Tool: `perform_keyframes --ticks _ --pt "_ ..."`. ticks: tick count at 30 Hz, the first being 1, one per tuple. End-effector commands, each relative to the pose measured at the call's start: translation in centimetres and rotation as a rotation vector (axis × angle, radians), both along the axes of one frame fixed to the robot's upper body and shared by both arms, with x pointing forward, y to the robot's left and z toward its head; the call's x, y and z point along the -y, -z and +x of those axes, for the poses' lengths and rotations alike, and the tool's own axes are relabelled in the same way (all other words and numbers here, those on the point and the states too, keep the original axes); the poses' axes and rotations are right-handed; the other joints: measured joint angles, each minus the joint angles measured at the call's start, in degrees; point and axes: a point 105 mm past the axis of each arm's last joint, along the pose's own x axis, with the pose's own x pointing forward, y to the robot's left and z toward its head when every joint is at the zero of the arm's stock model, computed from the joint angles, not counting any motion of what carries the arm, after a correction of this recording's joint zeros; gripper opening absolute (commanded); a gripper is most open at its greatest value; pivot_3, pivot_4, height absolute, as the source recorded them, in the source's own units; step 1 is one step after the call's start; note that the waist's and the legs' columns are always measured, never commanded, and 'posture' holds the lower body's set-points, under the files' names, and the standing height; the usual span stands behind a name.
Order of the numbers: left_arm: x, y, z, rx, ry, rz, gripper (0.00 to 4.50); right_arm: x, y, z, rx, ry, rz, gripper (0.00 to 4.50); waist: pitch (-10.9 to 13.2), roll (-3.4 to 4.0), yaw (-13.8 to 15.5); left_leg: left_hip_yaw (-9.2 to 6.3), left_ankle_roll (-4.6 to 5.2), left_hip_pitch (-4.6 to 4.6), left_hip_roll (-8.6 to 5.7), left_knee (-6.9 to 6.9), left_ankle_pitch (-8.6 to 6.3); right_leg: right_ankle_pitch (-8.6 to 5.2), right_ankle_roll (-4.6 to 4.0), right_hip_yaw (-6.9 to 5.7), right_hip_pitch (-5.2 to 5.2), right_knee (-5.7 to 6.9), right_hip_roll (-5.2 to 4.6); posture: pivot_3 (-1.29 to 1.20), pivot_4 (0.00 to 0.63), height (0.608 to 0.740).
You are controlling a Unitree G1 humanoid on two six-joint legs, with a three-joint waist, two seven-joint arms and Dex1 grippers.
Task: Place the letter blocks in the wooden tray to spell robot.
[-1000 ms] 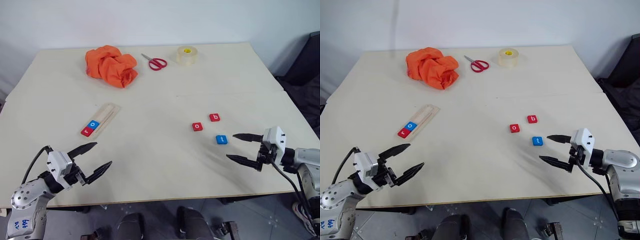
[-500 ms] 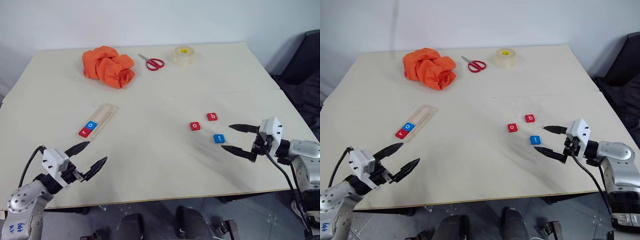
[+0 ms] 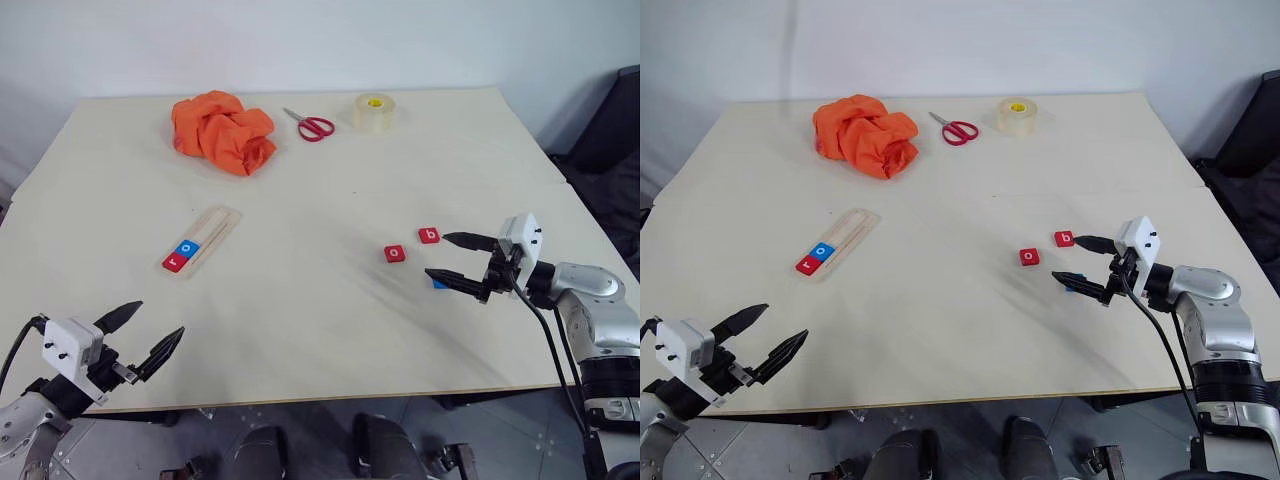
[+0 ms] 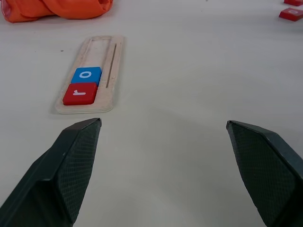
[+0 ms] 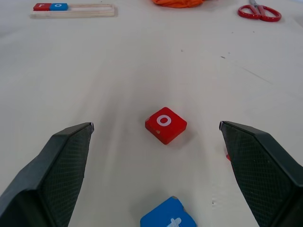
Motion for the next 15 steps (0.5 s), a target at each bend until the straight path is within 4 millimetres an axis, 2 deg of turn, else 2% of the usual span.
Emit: perform_keyframes --ticks 1,6,10,13,15 --pt "-0.2 -0.9 -0.6 0.034 -0.024 0.002 4.5 -0.1 -1.0 0.5 0.03 0.005 0.011 4.46 0.01 -0.03 0.19 0.15 -0.07 0.02 0.1 0.09 0.01 -0.01 -0.02 0.11 -0.12 -0.13 0.09 0.0 0.15 0.74" --pt "-0.1 -0.7 -0.9 0.03 -0.036 -0.001 4.5 -0.3 -1.0 0.3 0.031 -0.022 0.016 4.46 0.05 0.02 0.65 0.36 -0.17 0.08 0.25 0.13 -0.05 -0.11 -0.21 0.35 -0.32 -0.03 0.24 0.0 0.15 0.74" --pt "0.0 -0.8 -0.6 0.036 -0.044 -0.003 4.5 -0.2 -1.1 1.0 0.032 0.02 0.026 4.46 0.09 0.04 -0.15 -1.45 -0.05 0.06 -0.89 -0.38 0.6 -0.54 0.13 -1.3 0.67 0.17 -0.91 0.0 0.15 0.74" --pt "-0.2 -1.2 -0.3 0.055 -0.073 -0.004 4.5 -0.1 -1.5 1.1 0.051 0.016 0.04 4.46 0.13 -0.03 0.78 -1.09 -0.14 0.03 -0.77 -0.36 0.6 -0.57 0.05 -0.98 0.26 0.3 -0.79 0.0 0.15 0.74" --pt "-1.1 -1.4 0.0 0.054 -0.128 -0.003 4.5 0.1 -1.6 1.0 0.058 0.013 0.036 4.46 0.14 -0.03 1.19 -0.95 -0.2 0.02 -0.74 -0.43 0.63 -0.62 -0.03 -0.83 0.07 0.44 -0.75 0.0 0.15 0.74"
